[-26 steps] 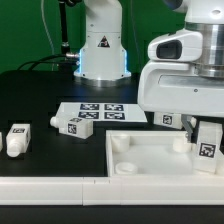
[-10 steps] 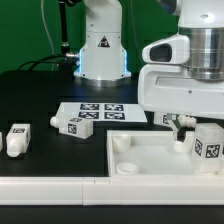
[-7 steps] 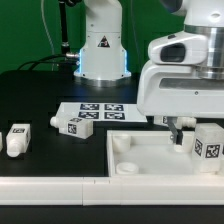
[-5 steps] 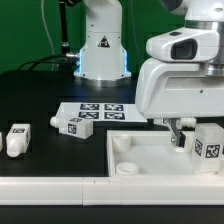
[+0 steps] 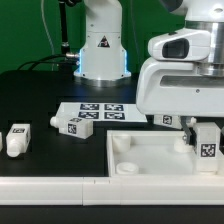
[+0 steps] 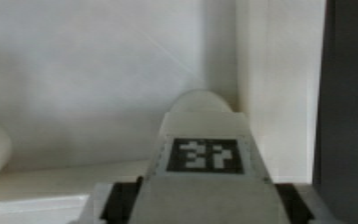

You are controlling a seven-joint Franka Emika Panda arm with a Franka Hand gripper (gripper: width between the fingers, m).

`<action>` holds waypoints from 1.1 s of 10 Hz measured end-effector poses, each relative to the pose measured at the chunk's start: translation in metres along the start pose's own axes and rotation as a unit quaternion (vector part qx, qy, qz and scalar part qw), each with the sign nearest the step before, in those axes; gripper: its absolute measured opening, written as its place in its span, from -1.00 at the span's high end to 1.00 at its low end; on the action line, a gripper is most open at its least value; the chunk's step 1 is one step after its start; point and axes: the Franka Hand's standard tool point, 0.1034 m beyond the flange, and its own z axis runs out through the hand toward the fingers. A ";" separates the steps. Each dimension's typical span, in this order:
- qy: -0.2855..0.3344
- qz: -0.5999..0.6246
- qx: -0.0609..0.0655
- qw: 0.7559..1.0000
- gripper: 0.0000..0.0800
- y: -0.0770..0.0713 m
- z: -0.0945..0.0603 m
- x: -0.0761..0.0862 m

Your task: Assemble one leg

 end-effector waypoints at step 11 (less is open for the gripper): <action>-0.038 0.605 0.033 0.794 0.25 -0.006 0.002 -0.001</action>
Offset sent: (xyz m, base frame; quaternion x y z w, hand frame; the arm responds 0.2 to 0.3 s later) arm 0.0072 -0.0002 -0.0030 -0.0747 -0.0135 0.3012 0.9505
